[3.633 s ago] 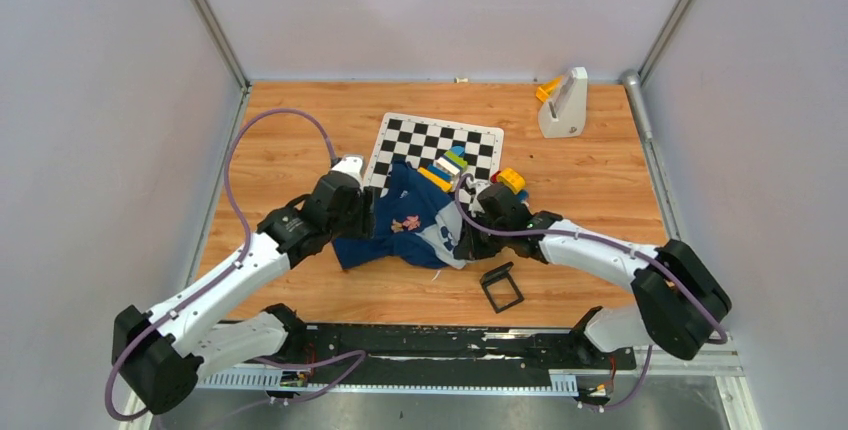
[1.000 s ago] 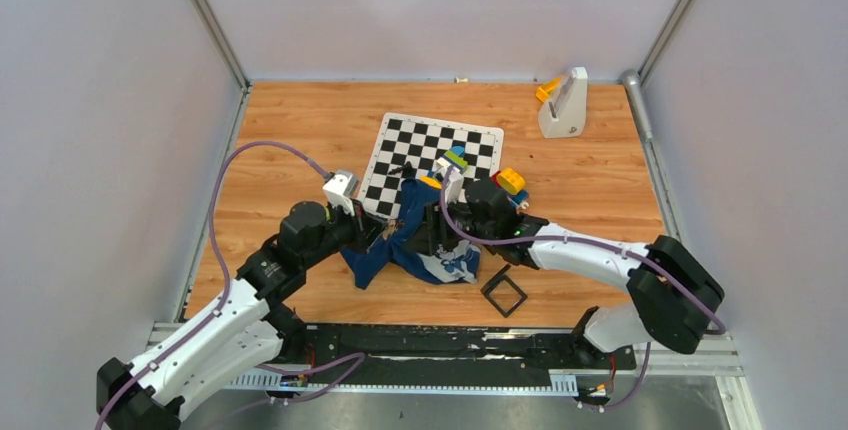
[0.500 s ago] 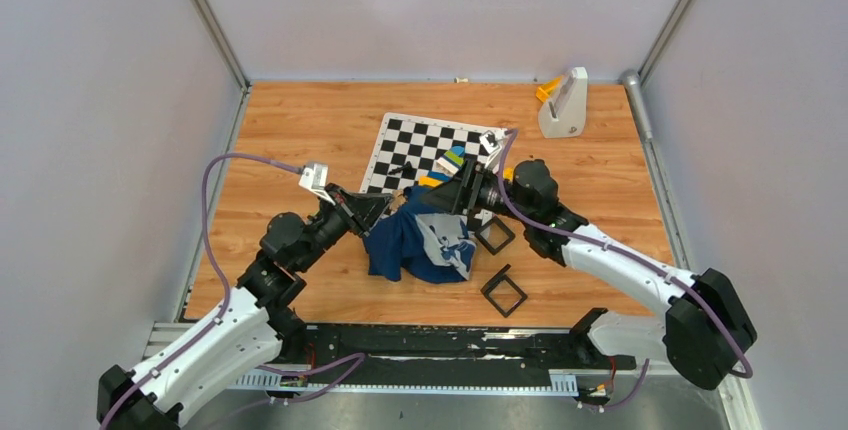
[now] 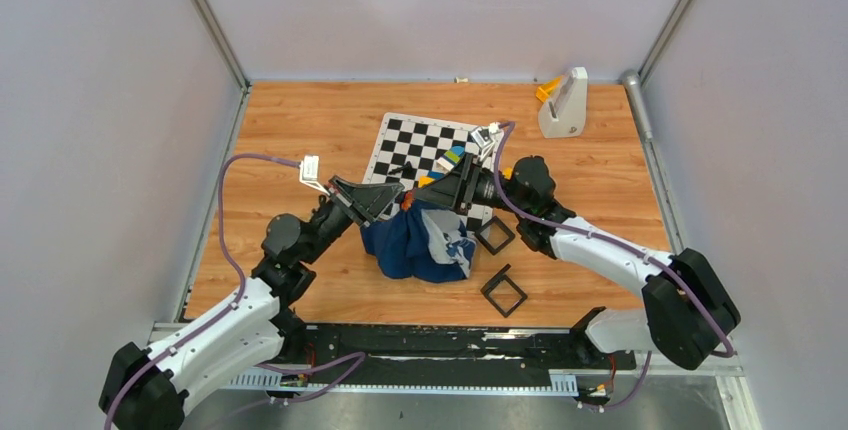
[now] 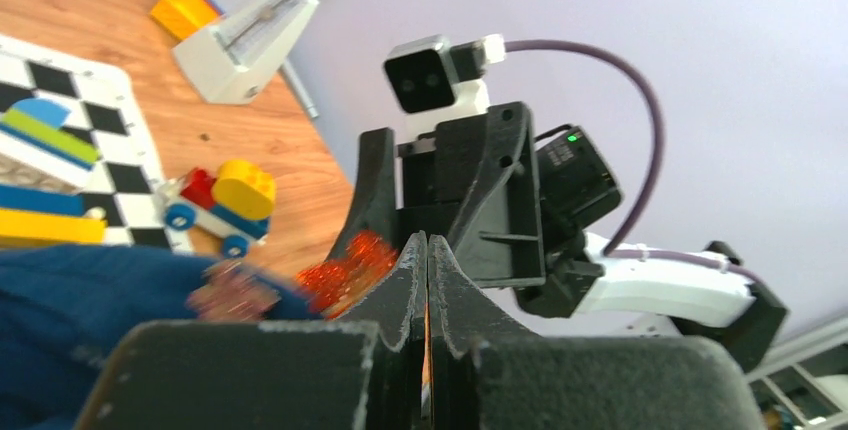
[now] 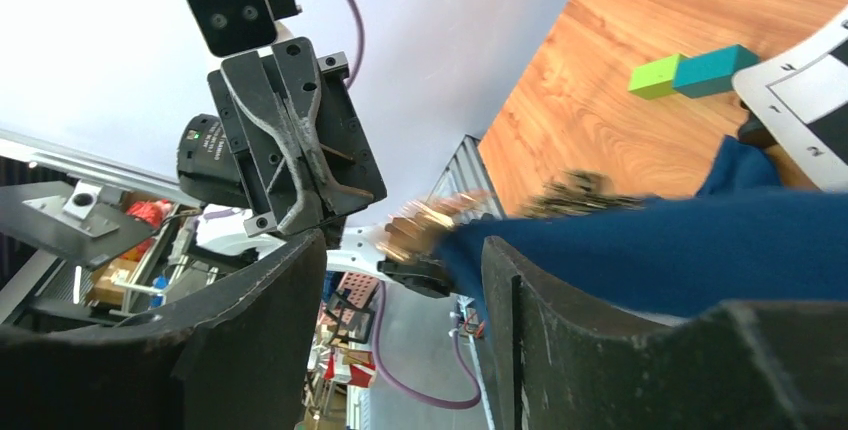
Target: Remove the brooch from the garment
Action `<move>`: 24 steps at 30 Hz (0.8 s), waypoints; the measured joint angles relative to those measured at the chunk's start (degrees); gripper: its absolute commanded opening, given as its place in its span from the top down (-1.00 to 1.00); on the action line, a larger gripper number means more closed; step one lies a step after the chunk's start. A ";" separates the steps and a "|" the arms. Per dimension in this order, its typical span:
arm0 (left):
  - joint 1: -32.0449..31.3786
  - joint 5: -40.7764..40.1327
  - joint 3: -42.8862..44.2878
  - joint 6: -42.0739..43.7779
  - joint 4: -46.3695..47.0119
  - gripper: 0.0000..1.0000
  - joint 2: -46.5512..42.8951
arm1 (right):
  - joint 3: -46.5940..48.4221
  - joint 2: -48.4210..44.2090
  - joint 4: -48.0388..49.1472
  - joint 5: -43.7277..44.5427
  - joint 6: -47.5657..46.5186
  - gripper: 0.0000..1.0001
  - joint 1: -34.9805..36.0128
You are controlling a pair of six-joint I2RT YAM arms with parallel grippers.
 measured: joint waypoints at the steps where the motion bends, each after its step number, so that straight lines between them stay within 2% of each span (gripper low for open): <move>1: 0.02 0.24 -0.04 -0.79 1.25 1.00 0.11 | 0.00 0.07 0.96 -0.44 0.52 -0.17 0.00; 5: 0.02 0.74 0.00 -2.34 4.46 1.00 0.17 | 0.00 0.37 3.41 -1.49 1.55 -0.06 0.00; 8: 0.02 0.74 0.68 -1.27 1.11 1.00 0.02 | 0.00 0.85 3.56 -1.88 1.60 -0.16 0.00; 9: 0.02 0.57 1.84 0.09 -2.99 1.00 -0.13 | 0.04 0.79 2.51 -1.68 1.14 -0.17 -0.04; 11: 0.02 -0.72 5.11 4.09 -12.44 0.85 -0.31 | 0.31 -0.04 -2.29 0.02 -0.90 -0.18 -0.15; 14: 0.02 -4.35 11.98 10.78 -28.96 0.42 0.66 | 0.57 -2.75 -11.63 3.26 -5.27 -0.18 -0.42; 16: 0.04 -5.64 14.71 13.92 -36.28 0.29 1.75 | 0.79 -4.59 -16.81 4.68 -8.15 -0.15 -0.48; 19: 0.00 -5.88 15.02 16.20 -45.64 0.26 2.89 | 0.87 -6.29 -22.97 6.01 -12.20 -0.13 -0.46; 24: -0.04 -4.79 8.33 16.09 -52.04 0.23 1.05 | 1.95 -3.93 -30.32 9.97 -17.77 -0.20 3.69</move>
